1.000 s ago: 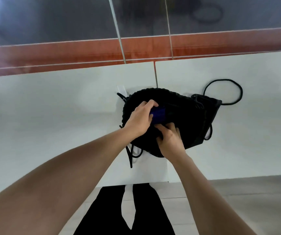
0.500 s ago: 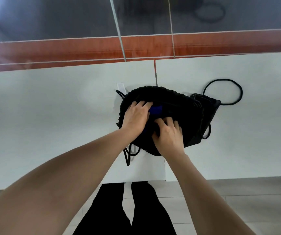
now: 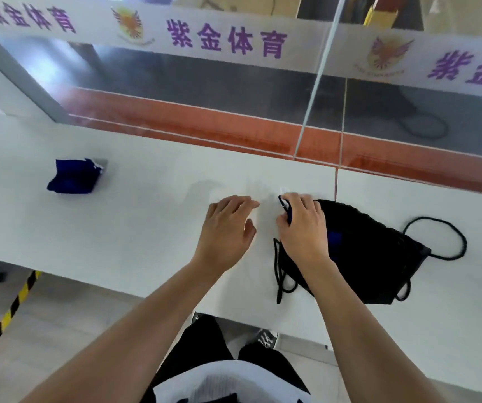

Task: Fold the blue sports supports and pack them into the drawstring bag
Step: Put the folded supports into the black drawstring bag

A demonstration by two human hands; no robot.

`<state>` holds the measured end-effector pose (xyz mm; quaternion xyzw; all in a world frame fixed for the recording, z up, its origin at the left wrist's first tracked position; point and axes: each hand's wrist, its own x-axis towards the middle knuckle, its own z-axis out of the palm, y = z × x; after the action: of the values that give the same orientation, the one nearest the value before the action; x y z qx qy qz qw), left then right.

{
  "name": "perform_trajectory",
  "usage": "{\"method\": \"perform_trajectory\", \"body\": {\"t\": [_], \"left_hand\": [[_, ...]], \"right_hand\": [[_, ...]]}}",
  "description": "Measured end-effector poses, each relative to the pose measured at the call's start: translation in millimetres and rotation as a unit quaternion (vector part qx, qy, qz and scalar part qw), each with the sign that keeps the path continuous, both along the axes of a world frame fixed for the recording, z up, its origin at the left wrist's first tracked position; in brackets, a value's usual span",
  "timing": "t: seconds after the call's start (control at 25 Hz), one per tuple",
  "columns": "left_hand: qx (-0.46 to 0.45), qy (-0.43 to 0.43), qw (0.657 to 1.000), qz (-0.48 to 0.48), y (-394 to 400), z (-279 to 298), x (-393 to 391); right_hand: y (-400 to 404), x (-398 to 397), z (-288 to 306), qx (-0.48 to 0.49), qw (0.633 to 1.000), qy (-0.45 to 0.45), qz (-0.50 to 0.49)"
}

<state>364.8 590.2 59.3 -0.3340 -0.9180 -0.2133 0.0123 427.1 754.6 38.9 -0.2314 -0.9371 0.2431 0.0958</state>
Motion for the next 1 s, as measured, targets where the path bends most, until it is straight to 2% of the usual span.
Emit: {"method": "perform_trajectory", "body": {"t": [0.28, 0.48, 0.72, 1.0], "left_hand": [[-0.007, 0.025, 0.993, 0.116, -130.9, 17.9, -63.3], [-0.010, 0.014, 0.987, 0.160, -242.4, 11.1, -130.4], [-0.028, 0.003, 0.983, 0.183, -360.8, -16.5, -226.8], [-0.083, -0.066, 0.974, 0.200, -425.1, -72.2, -303.9]], "right_hand": [[-116.6, -95.7, 23.7, 0.016, 0.993, -0.002, 0.118], [-228.7, -174.1, 20.8, 0.017, 0.988, 0.004, 0.153], [-350.9, -256.1, -1.4, -0.014, 0.988, -0.034, 0.147], [-413.3, -328.3, -43.6, -0.019, 0.976, -0.115, 0.185]]}}
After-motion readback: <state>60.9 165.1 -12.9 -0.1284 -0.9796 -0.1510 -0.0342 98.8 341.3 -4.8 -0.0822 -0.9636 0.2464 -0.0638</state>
